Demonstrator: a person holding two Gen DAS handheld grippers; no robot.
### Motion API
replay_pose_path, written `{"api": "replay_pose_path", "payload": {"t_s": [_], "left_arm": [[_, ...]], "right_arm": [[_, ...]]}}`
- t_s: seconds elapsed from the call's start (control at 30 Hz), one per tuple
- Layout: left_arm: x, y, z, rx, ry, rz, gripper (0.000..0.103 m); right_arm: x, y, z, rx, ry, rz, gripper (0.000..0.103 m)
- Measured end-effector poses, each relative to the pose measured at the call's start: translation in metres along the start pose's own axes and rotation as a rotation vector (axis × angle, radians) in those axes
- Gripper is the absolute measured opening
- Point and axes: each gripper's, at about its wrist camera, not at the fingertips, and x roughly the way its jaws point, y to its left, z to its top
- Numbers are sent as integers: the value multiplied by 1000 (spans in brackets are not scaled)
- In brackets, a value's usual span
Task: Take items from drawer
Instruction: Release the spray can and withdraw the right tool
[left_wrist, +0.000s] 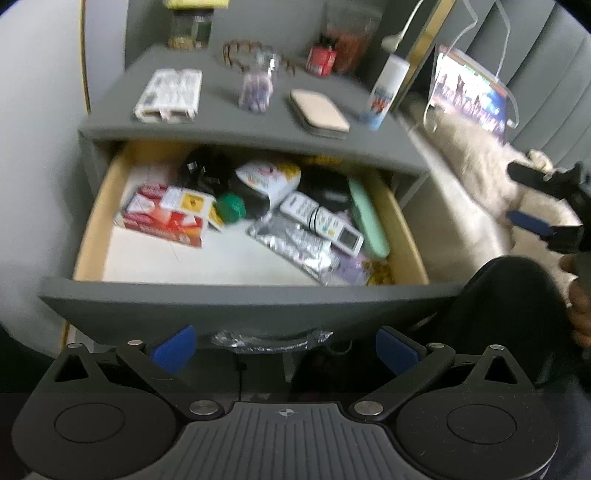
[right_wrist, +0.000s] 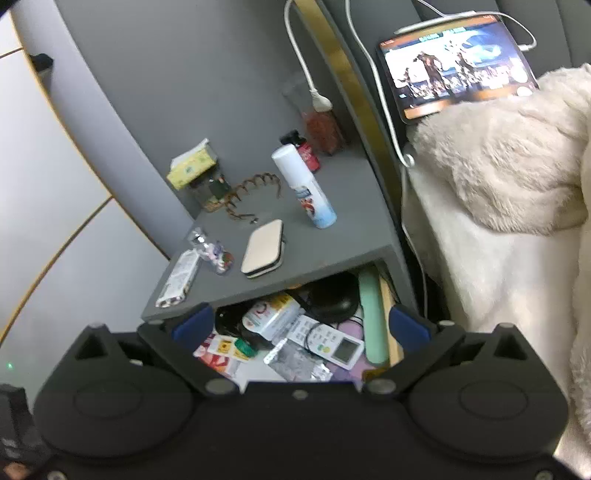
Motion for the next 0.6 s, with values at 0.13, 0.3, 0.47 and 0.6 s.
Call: {"api": "replay_pose_path", "payload": {"t_s": [0.13,0.3,0.47,0.6], "left_arm": [[38,-7,1,12,52,27,98],[75,-10,1,35,88,76,96],[90,-5,-2,-7,98,96,95],[87,1,-2,-85,68,88,95]], "right_arm": [[1,0,-1,-8,7,17,102],[1,-3,-1,-1,7,43,102],[1,-6,-1,6,8,67,102],[3,-8,0,19,19,84,102]]}}
